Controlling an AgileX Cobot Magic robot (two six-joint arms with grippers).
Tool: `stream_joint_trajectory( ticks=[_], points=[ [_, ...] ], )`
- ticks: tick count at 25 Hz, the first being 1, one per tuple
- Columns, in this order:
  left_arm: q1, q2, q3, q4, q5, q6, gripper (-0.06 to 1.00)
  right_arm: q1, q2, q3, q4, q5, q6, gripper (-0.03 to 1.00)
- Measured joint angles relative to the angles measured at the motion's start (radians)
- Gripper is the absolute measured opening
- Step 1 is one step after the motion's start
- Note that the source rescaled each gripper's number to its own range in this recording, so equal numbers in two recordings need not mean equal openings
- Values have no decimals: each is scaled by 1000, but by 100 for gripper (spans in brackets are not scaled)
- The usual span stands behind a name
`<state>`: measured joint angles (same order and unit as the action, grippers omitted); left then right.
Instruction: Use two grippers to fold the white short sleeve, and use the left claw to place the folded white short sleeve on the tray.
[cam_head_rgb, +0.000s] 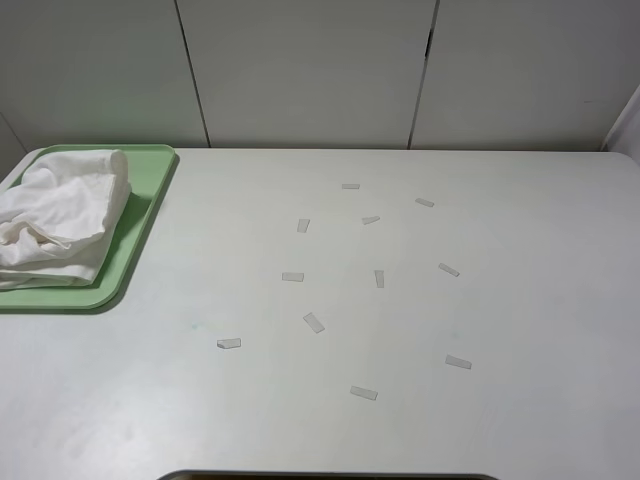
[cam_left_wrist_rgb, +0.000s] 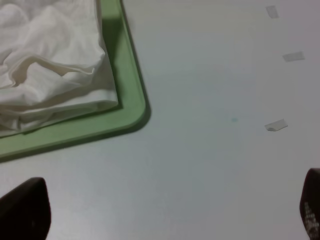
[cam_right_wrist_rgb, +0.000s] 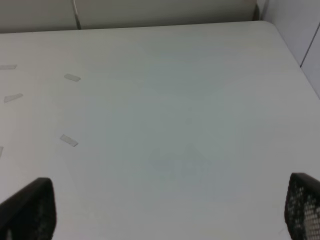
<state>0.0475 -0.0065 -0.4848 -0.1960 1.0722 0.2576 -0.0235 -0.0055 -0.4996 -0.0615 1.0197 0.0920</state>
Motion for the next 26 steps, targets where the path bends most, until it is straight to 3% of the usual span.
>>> stream_joint_trajectory(
  ticks=[26],
  points=[
    [0,0,0,0,1,0,100,0,0,0,0,0,0,100]
  ],
)
